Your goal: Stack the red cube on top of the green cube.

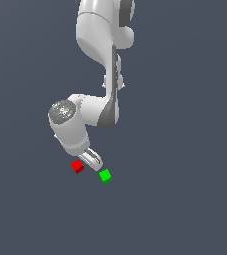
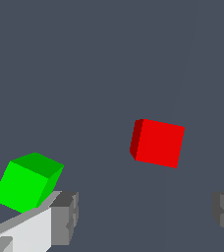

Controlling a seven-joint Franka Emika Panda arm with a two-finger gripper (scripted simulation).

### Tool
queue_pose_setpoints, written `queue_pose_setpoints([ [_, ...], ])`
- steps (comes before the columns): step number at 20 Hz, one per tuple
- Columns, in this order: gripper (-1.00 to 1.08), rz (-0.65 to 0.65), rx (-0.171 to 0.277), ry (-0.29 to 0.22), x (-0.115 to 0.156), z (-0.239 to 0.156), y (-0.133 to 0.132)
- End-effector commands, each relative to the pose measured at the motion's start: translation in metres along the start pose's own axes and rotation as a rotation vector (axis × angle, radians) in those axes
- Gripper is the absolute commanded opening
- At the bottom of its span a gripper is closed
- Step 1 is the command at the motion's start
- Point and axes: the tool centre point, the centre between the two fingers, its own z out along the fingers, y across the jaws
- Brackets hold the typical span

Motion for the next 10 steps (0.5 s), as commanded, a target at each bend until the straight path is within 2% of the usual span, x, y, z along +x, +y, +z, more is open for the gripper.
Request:
queue_pose_setpoints([
  [1, 1.00, 0.069, 0.002, 0.002, 0.011, 0.007, 0.008],
  [10, 1.00, 0.193, 0.004, 0.002, 0.029, 0.021, 0.025],
])
